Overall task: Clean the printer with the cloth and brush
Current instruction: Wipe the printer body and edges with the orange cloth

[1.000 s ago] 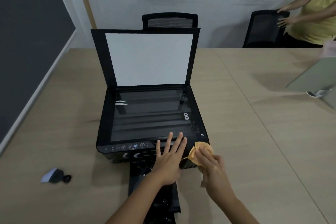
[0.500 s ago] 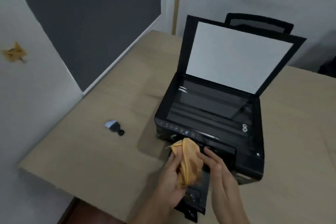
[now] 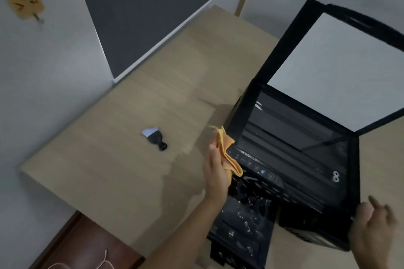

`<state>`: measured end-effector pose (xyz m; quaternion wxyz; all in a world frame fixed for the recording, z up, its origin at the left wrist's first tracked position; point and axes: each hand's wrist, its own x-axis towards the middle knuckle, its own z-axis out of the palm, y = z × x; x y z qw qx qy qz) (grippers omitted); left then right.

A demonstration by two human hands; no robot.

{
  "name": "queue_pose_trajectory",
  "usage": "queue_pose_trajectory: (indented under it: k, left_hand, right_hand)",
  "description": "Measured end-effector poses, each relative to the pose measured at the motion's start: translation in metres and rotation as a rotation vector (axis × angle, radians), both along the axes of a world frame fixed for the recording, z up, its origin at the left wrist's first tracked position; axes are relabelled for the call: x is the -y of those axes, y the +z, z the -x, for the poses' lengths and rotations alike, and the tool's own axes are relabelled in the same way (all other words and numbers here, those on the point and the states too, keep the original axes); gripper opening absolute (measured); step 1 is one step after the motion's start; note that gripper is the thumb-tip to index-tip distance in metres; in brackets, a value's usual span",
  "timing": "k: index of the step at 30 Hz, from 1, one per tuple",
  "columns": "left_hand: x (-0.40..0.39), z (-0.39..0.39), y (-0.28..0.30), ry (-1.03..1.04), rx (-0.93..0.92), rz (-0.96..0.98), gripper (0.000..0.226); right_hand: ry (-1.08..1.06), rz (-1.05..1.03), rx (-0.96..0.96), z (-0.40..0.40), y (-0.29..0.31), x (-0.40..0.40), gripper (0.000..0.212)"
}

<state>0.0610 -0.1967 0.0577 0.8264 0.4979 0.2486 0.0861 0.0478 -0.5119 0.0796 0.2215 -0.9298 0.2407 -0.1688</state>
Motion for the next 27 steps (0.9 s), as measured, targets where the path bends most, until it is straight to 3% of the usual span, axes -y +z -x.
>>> queue_pose_trajectory:
  k: [1, 4, 8, 11, 13, 15, 18, 20, 24, 27]
  left_hand:
    - [0.003, -0.004, 0.0, -0.028, 0.046, -0.017, 0.065]
    - [-0.002, -0.024, -0.025, -0.005, 0.032, -0.112, 0.048]
    - [-0.012, -0.044, -0.077, -0.01, -0.171, -0.127, 0.063]
    - [-0.012, -0.051, -0.103, 0.026, -0.392, -0.109, 0.057]
    - [-0.011, -0.046, -0.073, 0.086, -0.42, 0.028, 0.048]
    - [-0.009, -0.036, -0.042, 0.065, -0.288, 0.087, 0.04]
    - [-0.015, -0.037, -0.015, 0.023, -0.053, -0.02, 0.029]
    - [-0.019, -0.048, -0.022, 0.011, 0.005, -0.052, 0.028]
    - [-0.018, -0.059, -0.049, 0.078, -0.204, 0.104, 0.03]
    - [0.01, -0.051, -0.035, 0.268, -0.331, 0.277, 0.027]
  right_hand:
    - [-0.008, -0.006, -0.005, -0.003, -0.007, 0.001, 0.078]
    - [-0.039, -0.037, 0.046, -0.012, -0.022, -0.003, 0.076]
    - [-0.058, 0.017, 0.024, -0.016, -0.026, -0.004, 0.073]
    - [-0.055, 0.041, -0.006, -0.015, -0.024, -0.004, 0.071]
    - [-0.055, 0.041, 0.005, -0.015, -0.023, -0.006, 0.072]
    - [-0.056, 0.032, 0.02, -0.015, -0.022, -0.01, 0.073]
    - [-0.022, -0.013, -0.007, -0.015, -0.018, -0.015, 0.077]
    - [-0.011, -0.036, -0.03, -0.013, -0.014, -0.015, 0.078]
    - [0.0, -0.085, -0.016, -0.009, -0.014, -0.015, 0.075]
    - [0.016, -0.113, -0.006, -0.007, -0.015, -0.012, 0.073]
